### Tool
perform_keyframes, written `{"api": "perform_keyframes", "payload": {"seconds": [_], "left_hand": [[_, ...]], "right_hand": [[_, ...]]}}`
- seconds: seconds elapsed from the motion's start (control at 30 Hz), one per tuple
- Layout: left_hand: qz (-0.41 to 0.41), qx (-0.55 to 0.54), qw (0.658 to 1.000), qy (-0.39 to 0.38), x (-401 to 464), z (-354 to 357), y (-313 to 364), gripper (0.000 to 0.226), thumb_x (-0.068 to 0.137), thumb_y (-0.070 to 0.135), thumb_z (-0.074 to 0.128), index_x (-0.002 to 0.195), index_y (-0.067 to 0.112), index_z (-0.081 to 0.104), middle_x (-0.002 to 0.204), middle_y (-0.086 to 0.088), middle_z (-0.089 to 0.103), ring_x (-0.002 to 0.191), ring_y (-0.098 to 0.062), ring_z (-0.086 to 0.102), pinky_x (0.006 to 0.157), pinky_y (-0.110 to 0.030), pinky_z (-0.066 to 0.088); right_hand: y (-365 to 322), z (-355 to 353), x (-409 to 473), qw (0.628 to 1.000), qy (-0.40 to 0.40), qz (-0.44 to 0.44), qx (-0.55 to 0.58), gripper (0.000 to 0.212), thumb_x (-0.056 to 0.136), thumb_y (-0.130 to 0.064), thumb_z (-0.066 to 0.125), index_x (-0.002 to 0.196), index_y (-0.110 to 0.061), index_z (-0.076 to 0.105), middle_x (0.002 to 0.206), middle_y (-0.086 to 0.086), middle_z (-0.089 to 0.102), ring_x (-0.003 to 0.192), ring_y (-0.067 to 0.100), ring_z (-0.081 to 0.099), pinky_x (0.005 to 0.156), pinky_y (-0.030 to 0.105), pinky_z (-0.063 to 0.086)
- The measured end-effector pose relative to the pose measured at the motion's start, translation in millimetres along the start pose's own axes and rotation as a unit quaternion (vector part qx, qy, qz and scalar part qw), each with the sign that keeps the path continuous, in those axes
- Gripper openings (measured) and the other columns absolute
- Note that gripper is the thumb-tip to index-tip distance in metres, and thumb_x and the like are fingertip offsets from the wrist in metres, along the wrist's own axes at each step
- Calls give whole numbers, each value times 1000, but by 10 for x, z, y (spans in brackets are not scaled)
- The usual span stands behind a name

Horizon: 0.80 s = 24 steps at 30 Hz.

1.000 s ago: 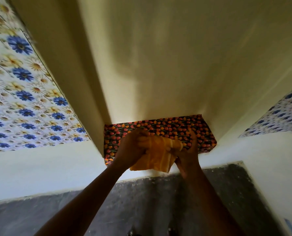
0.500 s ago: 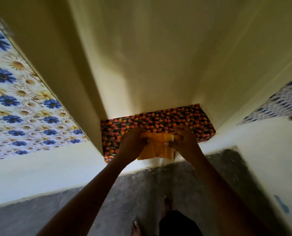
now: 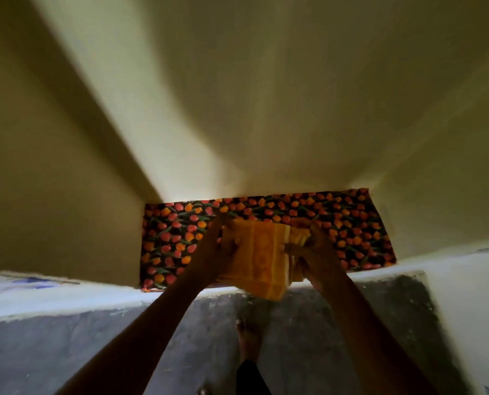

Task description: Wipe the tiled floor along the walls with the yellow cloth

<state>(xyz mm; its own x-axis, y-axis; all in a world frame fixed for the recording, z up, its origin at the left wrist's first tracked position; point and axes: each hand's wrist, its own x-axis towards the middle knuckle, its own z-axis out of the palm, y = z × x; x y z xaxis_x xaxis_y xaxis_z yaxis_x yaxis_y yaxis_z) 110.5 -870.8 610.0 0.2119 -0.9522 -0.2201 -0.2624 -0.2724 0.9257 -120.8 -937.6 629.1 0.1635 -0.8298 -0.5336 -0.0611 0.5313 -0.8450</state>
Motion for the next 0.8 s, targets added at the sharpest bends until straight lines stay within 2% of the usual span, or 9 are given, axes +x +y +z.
{"api": "perform_keyframes", "payload": {"seconds": [0.13,0.23,0.33,0.4,0.47,0.6,0.67,0.73,0.8], "left_hand": [[-69,-39,996,-31,515,238,-397,32,92,19,64,118,36,72,130,-7,64,112,-27,65,85,-44,58],[-85,-3,990,-109,799,432,-674,64,86,12,75,137,46,58,145,-6,47,125,-31,55,92,-56,60],[-63,57,992,-95,1041,654,-938,79,78,12,81,147,34,48,147,-6,44,129,-32,52,87,-48,62],[-70,84,991,-71,1142,793,-1051,82,79,1,81,148,30,47,148,-8,44,130,-32,51,80,-32,60],[-93,120,987,-46,1209,908,-1150,82,81,-5,75,150,26,45,152,-11,40,131,-34,50,75,-30,59],[-99,213,972,11,1223,1052,-1205,52,91,-3,65,139,12,54,147,-19,39,118,-31,54,61,-13,43],[-81,252,964,18,1176,1078,-1169,48,93,2,65,138,10,53,144,-20,42,114,-30,53,68,-24,53],[-88,283,954,42,1142,1049,-1094,56,90,5,69,143,12,51,147,-19,43,125,-38,50,88,-44,57],[-98,240,962,82,1128,991,-915,55,90,6,71,142,12,53,146,-15,46,131,-36,48,96,-45,54]], "right_hand": [[278,-105,766,999,17,28,-10,65,65,5,89,120,-23,68,118,11,73,105,36,71,87,62,60],[440,-144,1257,997,43,32,-47,54,72,12,82,106,-28,70,111,9,72,99,33,71,85,58,60],[580,-173,1651,993,49,19,-110,54,75,11,81,117,-22,69,120,11,68,102,28,68,83,47,59],[655,-141,1830,985,48,9,-166,61,77,10,81,131,-11,64,127,12,64,110,28,64,83,42,56],[748,-78,1961,975,53,0,-215,62,77,10,81,134,-5,61,125,13,63,112,31,63,87,46,56],[864,40,2051,949,47,-25,-312,61,79,1,80,136,-7,59,115,12,67,105,33,66,76,34,49],[874,77,2024,932,51,-37,-356,63,79,-12,80,139,-10,58,117,15,65,105,33,65,75,34,48],[904,79,1981,921,61,-33,-384,72,72,-32,74,140,-17,56,121,16,63,108,36,64,79,43,55],[868,63,1847,918,84,-40,-386,68,72,-36,74,136,-22,57,123,10,60,108,31,62,84,45,56]]}}
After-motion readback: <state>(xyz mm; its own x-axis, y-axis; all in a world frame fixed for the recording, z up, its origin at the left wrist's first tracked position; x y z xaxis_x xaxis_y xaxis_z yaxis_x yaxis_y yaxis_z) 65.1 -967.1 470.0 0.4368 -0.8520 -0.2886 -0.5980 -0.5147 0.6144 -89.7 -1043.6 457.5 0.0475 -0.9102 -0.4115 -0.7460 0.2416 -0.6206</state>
